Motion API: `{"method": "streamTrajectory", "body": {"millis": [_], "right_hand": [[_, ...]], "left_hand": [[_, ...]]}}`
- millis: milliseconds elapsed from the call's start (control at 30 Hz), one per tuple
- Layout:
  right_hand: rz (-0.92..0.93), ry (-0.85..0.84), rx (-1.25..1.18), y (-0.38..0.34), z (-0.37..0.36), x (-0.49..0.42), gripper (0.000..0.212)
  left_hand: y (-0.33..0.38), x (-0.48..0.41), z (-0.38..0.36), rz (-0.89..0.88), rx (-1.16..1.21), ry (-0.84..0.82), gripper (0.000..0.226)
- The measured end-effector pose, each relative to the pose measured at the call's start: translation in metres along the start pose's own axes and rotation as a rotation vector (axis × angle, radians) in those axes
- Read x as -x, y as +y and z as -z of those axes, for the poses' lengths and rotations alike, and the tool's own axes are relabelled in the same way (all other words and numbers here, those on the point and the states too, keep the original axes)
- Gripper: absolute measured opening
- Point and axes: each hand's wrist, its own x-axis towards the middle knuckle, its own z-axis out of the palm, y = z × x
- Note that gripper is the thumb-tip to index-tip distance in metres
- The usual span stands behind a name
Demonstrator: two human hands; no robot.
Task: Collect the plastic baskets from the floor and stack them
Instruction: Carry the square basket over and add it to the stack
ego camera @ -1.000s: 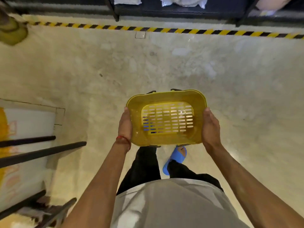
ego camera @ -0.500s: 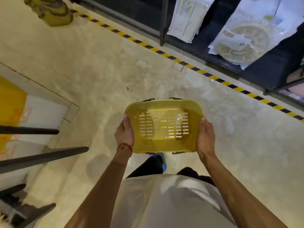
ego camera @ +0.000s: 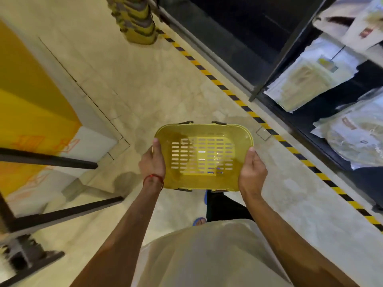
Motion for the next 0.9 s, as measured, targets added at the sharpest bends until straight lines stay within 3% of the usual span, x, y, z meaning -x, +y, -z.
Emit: {"method": "streamTrajectory", "body": {"millis": [167,333,433,533,900], "right_hand": [[-0.035,-0.142,0.103,-0.060,-0.072,-0.082,0.056],[0.109,-0.245,0.223,-0.141,-0.147,-0.149,0.058],[0.149,-0.276,0.253,-0.181,-0.199,-0.172,0.064],[0.156,-0.317,0.260,-0.213,-0.261,-0.188,0.063],[0.085,-0.243,0.223,-0.323,-0.470,-0.236,0.051]], "left_hand": [[0.056,-0.071,-0.006,0.077,0.050,0.110,0.072],[0.106,-0.142,-0.004,0.144,0.085,0.245,0.084],[0.132,-0.188,0.006,0.196,0.162,0.301,0.074],[0.148,-0.250,0.021,0.232,0.216,0.300,0.061],[0.249,-0.484,0.099,0.134,0.106,0.217,0.063]]}}
